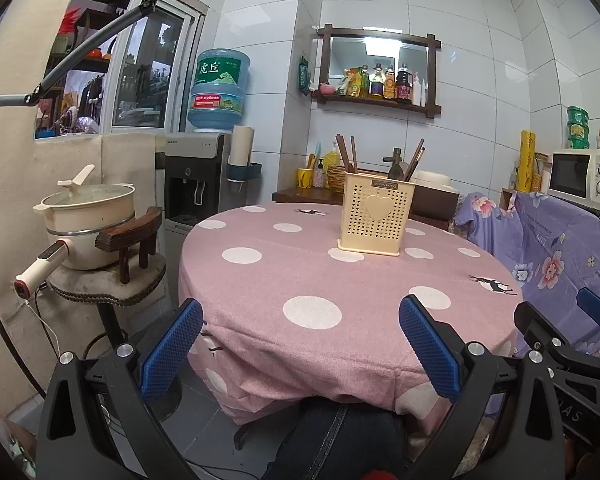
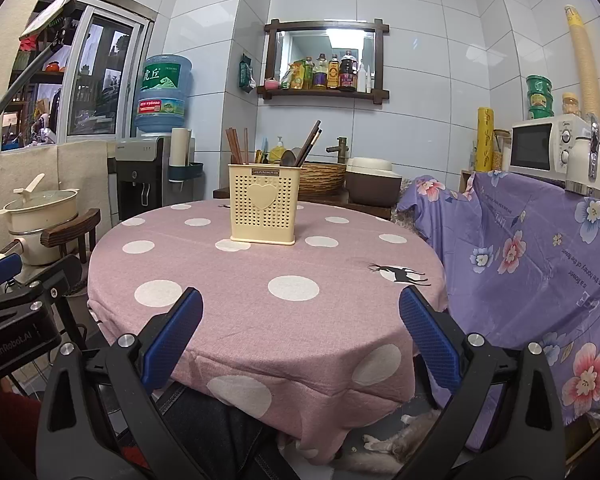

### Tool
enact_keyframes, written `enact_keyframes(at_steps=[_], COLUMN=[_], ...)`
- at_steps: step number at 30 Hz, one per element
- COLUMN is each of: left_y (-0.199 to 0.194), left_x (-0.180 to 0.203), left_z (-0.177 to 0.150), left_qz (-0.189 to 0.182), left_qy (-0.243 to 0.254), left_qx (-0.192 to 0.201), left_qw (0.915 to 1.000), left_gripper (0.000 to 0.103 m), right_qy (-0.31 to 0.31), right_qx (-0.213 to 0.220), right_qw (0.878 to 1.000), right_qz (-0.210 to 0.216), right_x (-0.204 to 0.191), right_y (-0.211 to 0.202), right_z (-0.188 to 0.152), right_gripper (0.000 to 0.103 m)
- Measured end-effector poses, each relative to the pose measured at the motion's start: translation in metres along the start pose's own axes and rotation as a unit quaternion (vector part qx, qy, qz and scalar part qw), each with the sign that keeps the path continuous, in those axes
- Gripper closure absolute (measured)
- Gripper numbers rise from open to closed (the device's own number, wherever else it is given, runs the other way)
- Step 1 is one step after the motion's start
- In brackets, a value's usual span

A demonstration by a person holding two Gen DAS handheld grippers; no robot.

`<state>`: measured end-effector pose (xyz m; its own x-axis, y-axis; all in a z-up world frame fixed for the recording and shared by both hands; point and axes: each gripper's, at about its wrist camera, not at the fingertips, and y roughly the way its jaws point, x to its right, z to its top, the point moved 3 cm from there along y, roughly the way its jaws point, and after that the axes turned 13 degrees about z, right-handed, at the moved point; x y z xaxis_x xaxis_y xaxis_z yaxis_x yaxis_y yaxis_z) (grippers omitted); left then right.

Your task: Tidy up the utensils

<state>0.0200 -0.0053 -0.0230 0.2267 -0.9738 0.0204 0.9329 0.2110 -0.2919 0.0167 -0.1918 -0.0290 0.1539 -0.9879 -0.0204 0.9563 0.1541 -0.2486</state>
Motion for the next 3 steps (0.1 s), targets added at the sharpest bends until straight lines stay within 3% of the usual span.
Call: enact_keyframes(at_steps=[3], left_y=[0.0003], left_x=[0.0005], left_z=[-0.0005], left_qz=[0.001], left_qy=[0.000], left_qx=[-0.001], left_qw=[1.0000], left_gripper=[0.005], right_qy=[0.000], right_qx=[-0.002], right_qw=[1.000], right_qz=[0.001], right_x=[0.0006], right_y=[-0.0002], right_z=[-0.0004], right_gripper=[0.006])
